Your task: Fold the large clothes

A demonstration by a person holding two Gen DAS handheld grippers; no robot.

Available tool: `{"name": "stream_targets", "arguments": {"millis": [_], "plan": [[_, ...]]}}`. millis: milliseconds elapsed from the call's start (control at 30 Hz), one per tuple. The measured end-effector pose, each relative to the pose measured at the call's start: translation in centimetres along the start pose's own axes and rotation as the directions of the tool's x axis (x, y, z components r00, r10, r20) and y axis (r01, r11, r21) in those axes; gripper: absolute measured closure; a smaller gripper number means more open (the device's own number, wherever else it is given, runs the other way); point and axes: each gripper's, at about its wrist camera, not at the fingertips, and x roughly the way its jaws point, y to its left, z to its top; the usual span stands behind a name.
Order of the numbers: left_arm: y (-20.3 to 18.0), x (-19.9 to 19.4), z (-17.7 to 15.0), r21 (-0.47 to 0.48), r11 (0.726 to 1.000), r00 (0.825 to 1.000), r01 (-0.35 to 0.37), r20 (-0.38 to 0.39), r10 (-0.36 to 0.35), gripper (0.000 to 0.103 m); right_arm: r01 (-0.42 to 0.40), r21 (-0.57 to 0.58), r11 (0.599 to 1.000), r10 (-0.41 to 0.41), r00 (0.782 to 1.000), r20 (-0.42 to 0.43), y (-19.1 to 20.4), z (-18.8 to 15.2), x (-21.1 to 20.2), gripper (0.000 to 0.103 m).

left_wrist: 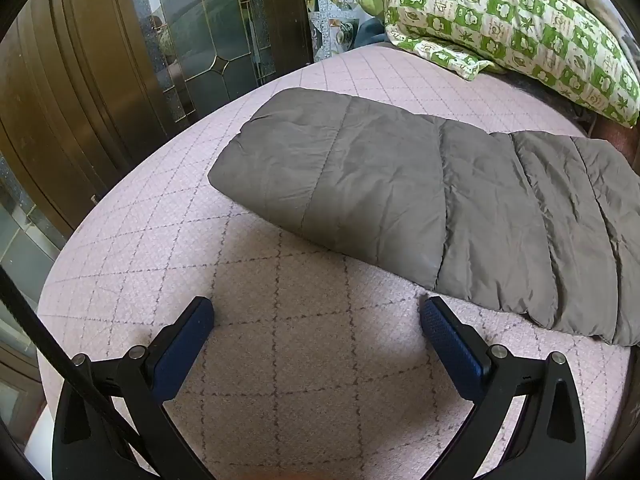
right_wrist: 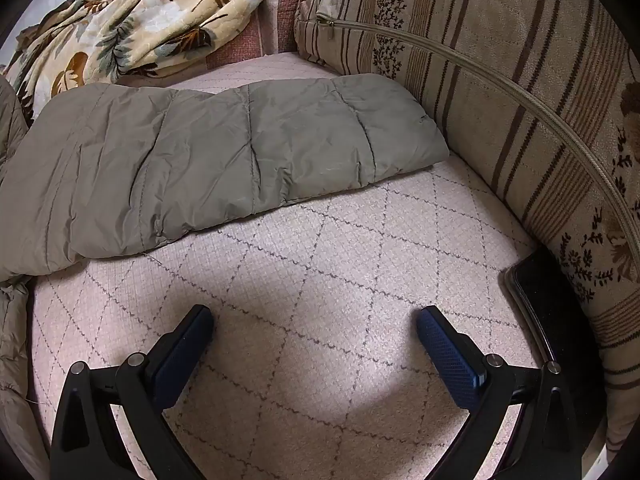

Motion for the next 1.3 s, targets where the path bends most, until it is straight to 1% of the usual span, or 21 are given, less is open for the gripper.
{"name": "stream_targets", "arguments": {"millis": [300,667,733,833,933,1000,1033,1100,1167,1233,1267,1300], "plan": [[0.2,0.1,0.0,-0.01,1.0,1.0,0.013,-0.001,-0.013,0.0,0.0,0.0,1.0,0.0,1.0,0.0,0.0,0.0,0.0,0.0],[-0.2,-0.5,-0.3,-0.003,1.0,1.0,0.004,-0.011,-0.004,0.0,0.0,0.0,1.0,0.0,1.0,0.0,0.0,0.0,0.0,0.0],[0.2,-0.8,-0.8,-0.002,1.0,1.0,0.016,-0.023,-0.016,0.0,0.0,0.0,1.0,0.0,1.0,0.0,0.0,0.0,0.0,0.0],[0.7,-1.9,-1.9,0.0,0.999,0.998,0.054,-0.039,-0.054,0.0,0.0,0.0,1.0,0.0,1.0,0.0,0.0,0.0,0.0,0.0],[0.9,-3.7,-3.8,0.023,0.996,0.994,0.092,-0.061,-0.09,0.0,0.0,0.0,1.0,0.0,1.0,0.0,0.0,0.0,0.0,0.0],[1.3,-5.4,-4.8,0.029,0.991,0.99,0.131,-0.064,-0.129,0.0,0.0,0.0,1.0,0.0,1.0,0.0,0.0,0.0,0.0,0.0],[1.4,-6.8,-5.1,0.031,0.989,0.989,0.142,-0.045,-0.141,0.0,0.0,0.0,1.0,0.0,1.0,0.0,0.0,0.0,0.0,0.0],[1.6,-10.0,-5.4,0.052,0.984,0.985,0.168,0.023,-0.17,0.001,0.0,0.0,1.0,0.0,1.0,0.0,0.0,0.0,0.0,0.0],[1.3,-13.6,-5.1,0.068,0.983,0.98,0.173,0.088,-0.179,0.001,0.0,0.0,1.0,0.0,1.0,0.0,0.0,0.0,0.0,0.0],[0.1,-17.7,-4.9,0.086,0.969,0.961,0.234,0.13,-0.243,0.001,0.0,0.0,1.0,0.0,1.0,0.0,0.0,0.0,0.0,0.0],[-0.7,-19.0,-4.8,0.098,0.961,0.952,0.26,0.139,-0.272,0.001,0.0,0.0,1.0,0.0,1.0,0.0,0.0,0.0,0.0,0.0],[-2.0,-21.1,-4.9,0.124,0.946,0.938,0.298,0.145,-0.314,0.001,0.0,0.0,1.0,0.0,1.0,0.0,0.0,0.0,0.0,0.0]]}}
